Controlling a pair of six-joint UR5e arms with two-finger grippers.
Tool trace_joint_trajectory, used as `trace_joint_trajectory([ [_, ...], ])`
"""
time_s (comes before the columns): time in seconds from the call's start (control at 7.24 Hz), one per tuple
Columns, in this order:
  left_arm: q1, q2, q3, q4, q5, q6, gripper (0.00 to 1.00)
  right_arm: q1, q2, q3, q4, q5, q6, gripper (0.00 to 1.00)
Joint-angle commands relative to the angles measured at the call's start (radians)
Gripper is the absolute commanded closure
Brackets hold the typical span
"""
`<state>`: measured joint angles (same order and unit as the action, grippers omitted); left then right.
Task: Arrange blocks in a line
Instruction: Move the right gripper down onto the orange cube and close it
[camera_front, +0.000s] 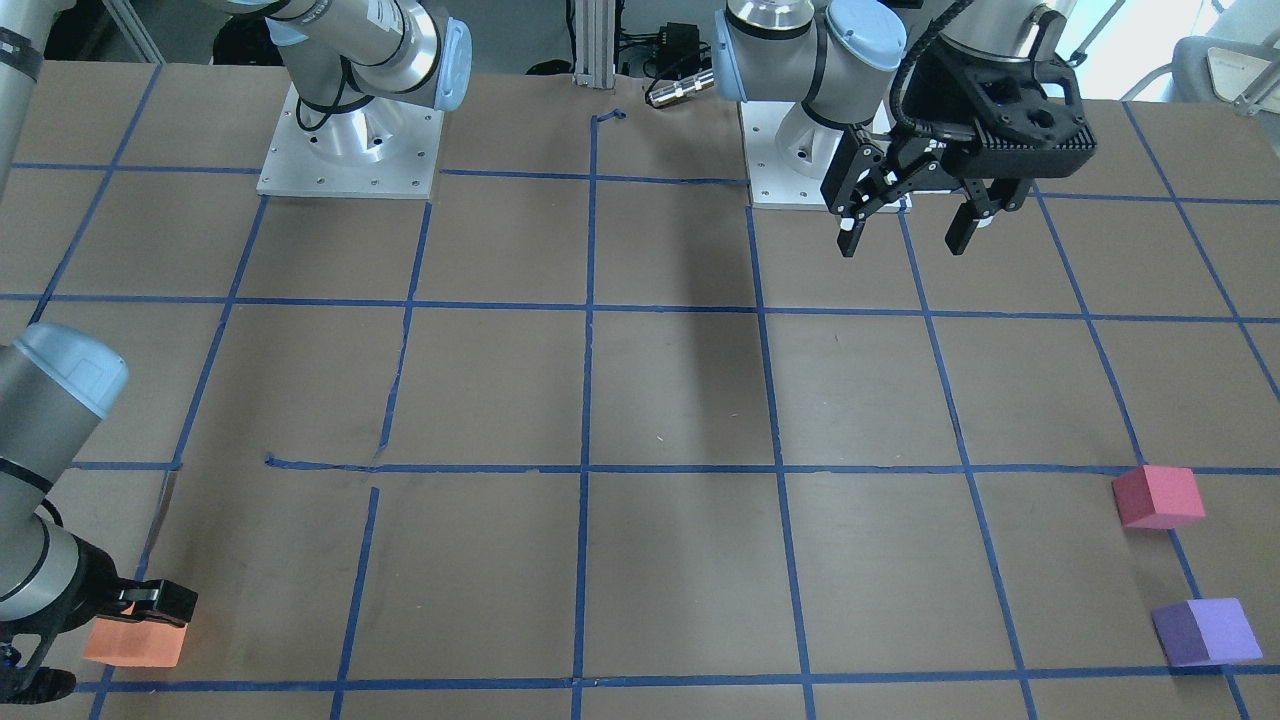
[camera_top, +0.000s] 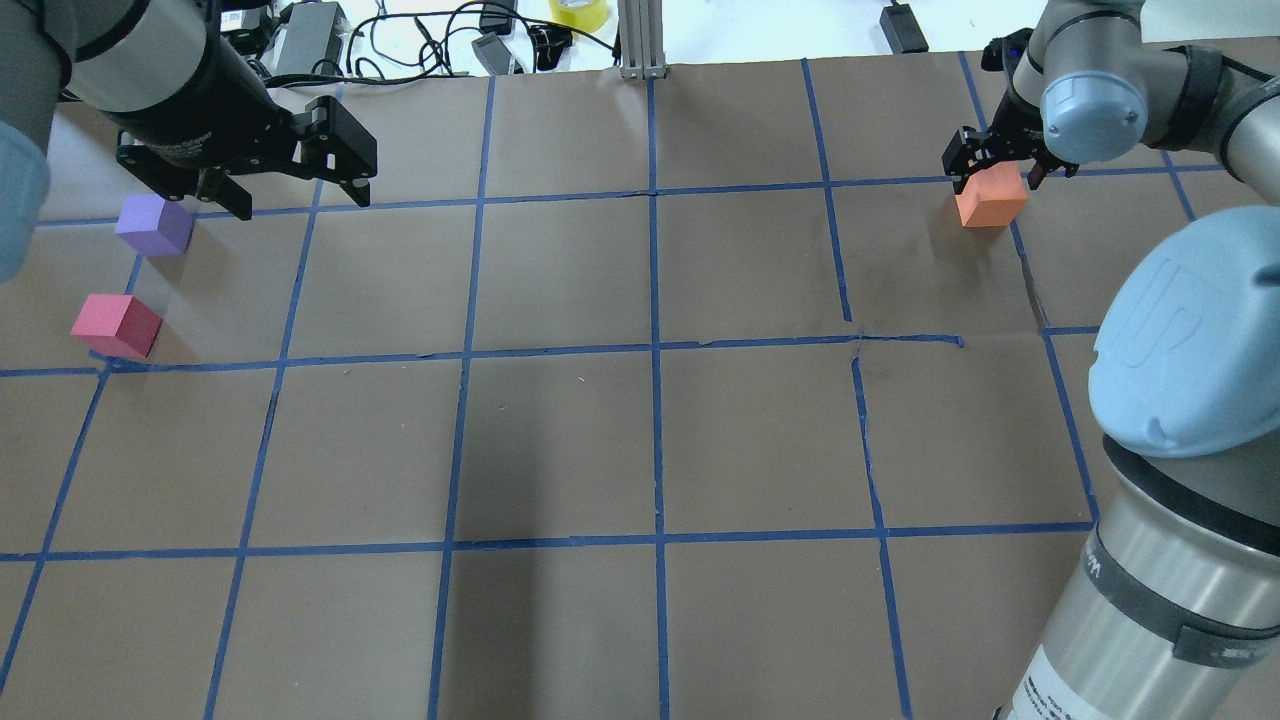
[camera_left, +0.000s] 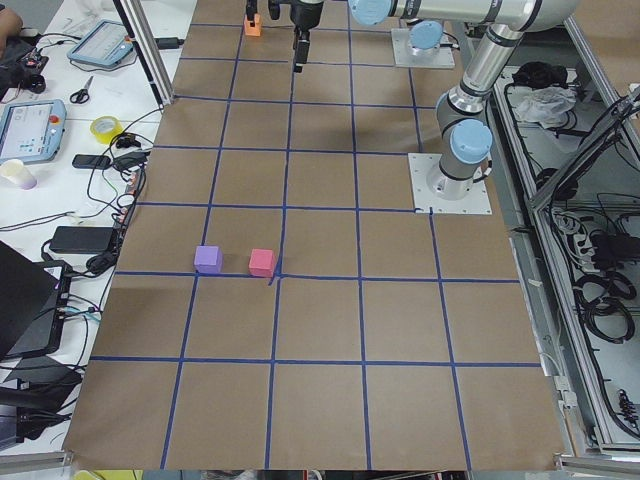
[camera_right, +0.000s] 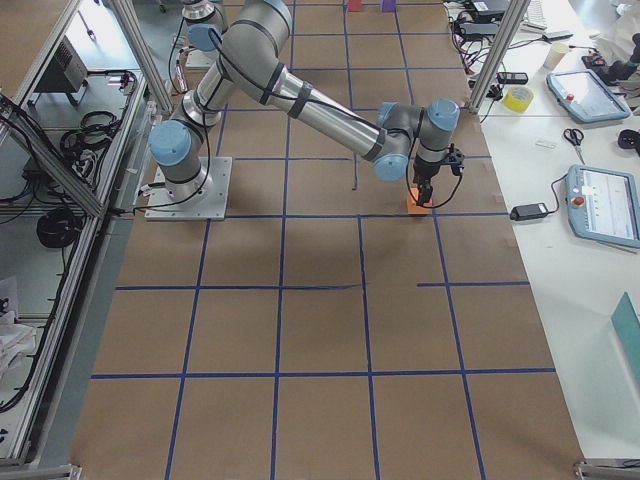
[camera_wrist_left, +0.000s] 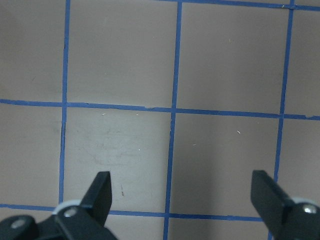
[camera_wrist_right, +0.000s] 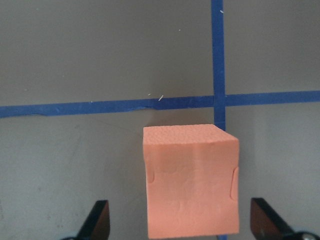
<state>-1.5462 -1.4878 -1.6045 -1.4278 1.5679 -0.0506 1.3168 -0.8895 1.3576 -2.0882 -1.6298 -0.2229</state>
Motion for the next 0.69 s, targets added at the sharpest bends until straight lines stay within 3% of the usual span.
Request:
trace_joint_trajectory([
  [0.0, -0.002, 0.000, 0.000, 0.000, 0.000, -0.002, 0.00, -0.001, 0.006, 0.002, -0.004, -0.008, -0.009, 0.04],
  [0.14, -0.002, -0.003, 0.000, 0.000, -0.002, -0.002, 0.00, -0.002, 0.015, 0.005, -0.004, -0.009, -0.009, 0.10],
  [0.55, -0.002, -0.002, 0.000, 0.000, -0.002, -0.002, 0.00, -0.002, 0.024, 0.006, -0.006, -0.009, -0.007, 0.42],
])
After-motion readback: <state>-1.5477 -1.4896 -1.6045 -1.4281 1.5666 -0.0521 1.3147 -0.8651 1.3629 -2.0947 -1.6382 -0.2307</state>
